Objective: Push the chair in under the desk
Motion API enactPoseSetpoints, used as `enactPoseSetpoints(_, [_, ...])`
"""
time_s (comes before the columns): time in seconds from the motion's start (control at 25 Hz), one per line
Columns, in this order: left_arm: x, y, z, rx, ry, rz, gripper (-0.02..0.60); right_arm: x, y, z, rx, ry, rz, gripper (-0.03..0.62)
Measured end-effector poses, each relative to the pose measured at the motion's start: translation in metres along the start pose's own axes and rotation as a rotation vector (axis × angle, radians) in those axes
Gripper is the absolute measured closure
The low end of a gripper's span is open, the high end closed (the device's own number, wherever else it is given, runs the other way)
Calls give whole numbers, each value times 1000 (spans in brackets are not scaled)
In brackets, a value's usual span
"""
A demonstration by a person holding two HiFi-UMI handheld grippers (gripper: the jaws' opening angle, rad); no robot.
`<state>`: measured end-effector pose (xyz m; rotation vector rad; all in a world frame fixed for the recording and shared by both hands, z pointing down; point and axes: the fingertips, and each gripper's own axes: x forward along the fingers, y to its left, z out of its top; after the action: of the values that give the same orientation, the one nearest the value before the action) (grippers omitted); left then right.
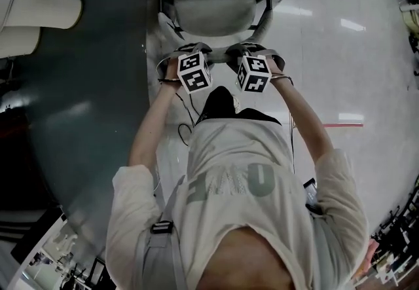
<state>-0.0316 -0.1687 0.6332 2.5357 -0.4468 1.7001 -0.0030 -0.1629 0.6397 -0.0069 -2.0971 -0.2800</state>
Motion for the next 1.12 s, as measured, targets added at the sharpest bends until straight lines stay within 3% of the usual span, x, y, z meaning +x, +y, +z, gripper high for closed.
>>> enactPoseSetpoints(0.2, [4, 29, -9, -25, 29, -38, 426, 14, -28, 4, -4, -3, 14, 497])
enactPoseSetpoints(1.12, [18, 210, -16, 76, -31, -27, 420, 59, -200, 11, 73, 69, -14, 499])
